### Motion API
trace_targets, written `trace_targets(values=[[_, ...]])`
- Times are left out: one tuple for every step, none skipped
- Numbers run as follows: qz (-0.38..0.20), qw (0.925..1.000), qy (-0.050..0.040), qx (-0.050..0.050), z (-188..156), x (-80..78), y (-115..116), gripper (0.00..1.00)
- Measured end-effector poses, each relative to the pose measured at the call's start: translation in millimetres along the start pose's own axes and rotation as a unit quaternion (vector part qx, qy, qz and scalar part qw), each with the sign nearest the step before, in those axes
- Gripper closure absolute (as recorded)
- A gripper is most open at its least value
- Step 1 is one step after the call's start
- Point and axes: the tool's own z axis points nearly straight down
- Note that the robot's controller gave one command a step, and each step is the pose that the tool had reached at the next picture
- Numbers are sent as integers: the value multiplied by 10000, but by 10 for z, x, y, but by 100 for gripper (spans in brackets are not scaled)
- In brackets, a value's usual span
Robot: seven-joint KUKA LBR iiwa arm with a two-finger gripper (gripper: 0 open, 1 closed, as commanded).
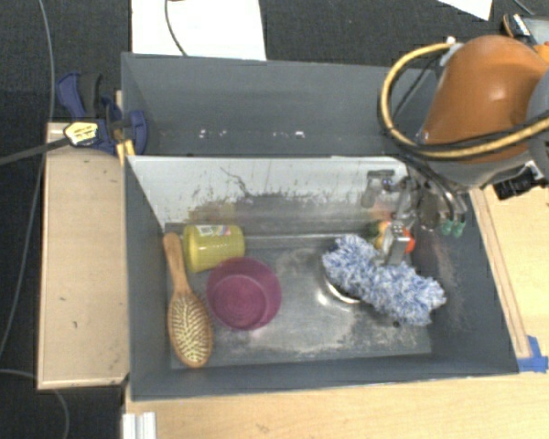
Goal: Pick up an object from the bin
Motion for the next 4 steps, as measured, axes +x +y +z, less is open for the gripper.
trace_targets(values=[[0,10000,0,0,0,0,0,0],[-2473,9689,-20,3,529,100,-395,0],[-3034,9529,9,2,643,209,-475,0],[-3200,9474,2,4,452,756,-894,0]])
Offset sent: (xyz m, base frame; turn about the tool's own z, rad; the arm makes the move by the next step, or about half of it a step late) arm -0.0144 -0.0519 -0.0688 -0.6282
